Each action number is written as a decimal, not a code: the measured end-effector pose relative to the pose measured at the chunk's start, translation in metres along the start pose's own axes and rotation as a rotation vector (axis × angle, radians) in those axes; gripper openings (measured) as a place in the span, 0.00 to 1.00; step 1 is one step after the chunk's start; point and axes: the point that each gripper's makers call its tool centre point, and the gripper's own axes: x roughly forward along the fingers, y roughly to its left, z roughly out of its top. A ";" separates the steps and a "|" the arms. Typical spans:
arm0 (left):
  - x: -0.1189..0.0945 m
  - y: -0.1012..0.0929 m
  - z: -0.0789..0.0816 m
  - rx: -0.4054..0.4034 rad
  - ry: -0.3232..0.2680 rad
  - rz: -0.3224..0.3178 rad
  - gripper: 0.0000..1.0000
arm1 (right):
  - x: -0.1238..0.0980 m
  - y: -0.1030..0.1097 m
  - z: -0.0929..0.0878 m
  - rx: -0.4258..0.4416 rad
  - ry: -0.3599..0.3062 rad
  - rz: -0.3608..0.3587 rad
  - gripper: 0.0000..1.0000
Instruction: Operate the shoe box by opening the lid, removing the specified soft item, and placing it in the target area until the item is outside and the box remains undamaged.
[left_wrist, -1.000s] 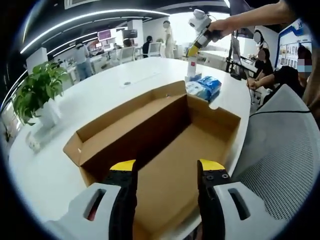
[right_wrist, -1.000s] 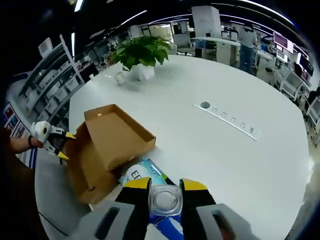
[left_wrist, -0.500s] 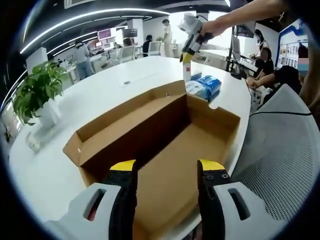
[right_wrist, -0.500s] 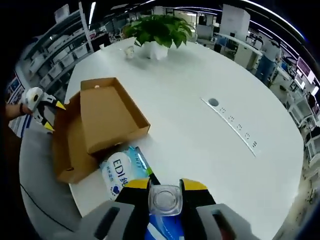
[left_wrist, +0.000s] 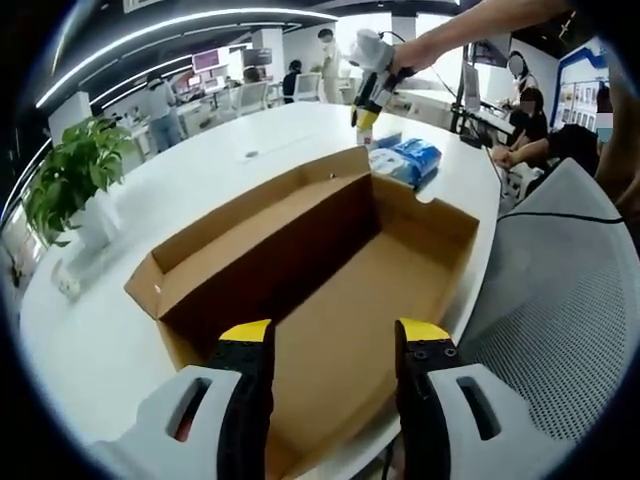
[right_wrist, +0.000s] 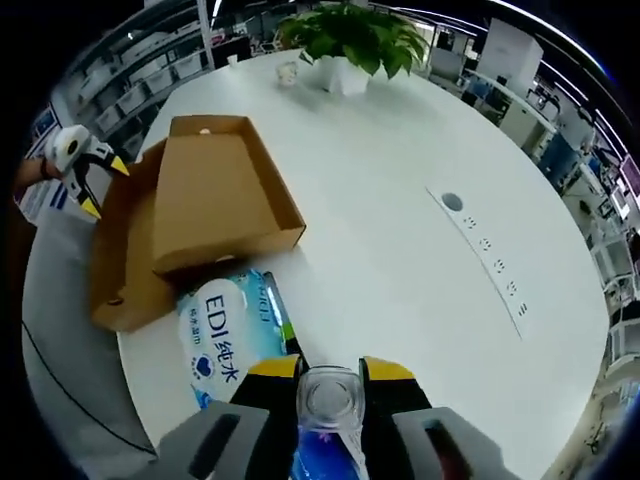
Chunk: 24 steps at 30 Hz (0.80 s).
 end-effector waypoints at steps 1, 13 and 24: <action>0.000 0.000 0.000 0.003 0.003 0.000 0.48 | 0.001 -0.001 -0.001 -0.001 0.000 0.000 0.18; 0.005 0.000 0.004 0.006 0.013 -0.005 0.48 | 0.009 -0.001 -0.008 -0.051 0.036 0.026 0.18; 0.005 -0.003 0.001 0.005 0.024 -0.013 0.48 | 0.010 -0.003 -0.015 -0.095 0.067 0.019 0.18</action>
